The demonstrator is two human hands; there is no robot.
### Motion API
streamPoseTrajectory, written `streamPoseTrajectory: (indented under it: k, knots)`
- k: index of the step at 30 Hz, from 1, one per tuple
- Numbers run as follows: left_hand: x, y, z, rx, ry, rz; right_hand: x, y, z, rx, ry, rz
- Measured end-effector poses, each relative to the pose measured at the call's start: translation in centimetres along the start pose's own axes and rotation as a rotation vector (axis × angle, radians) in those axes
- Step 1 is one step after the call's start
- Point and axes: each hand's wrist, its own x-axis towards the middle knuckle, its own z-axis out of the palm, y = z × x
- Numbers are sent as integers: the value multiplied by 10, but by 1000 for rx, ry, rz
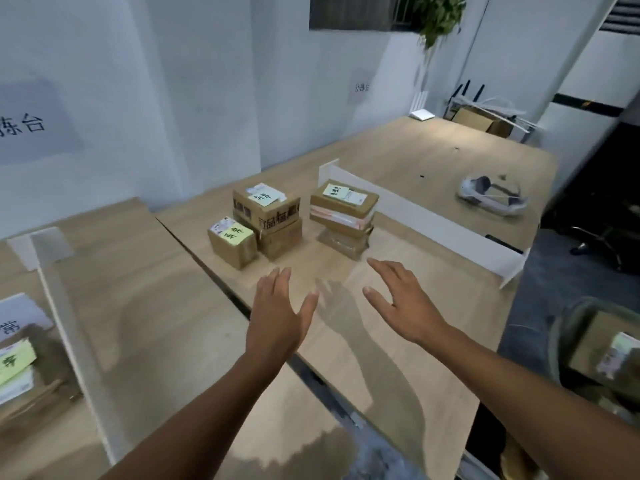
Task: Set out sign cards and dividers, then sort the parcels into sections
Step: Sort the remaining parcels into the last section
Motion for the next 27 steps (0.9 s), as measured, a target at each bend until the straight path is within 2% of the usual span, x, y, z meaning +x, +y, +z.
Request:
streamPoseTrajectory:
  k: [8,14,18,22,27]
  knots:
    - [119,38,77,-57,37,-122,136,93,-16,-62,-85,-114]
    - [195,70,133,-75,62,-195,241,163,-24,24,-111,-154]
    - [256,83,178,-140,129,-327,323,214,-17,79,-136,-195]
    - [318,97,218,-311,224,-433,405,256,-1,136,-220,-192]
    - [373,94,259,-472,256,-497,465,281,36,211,-448,-158]
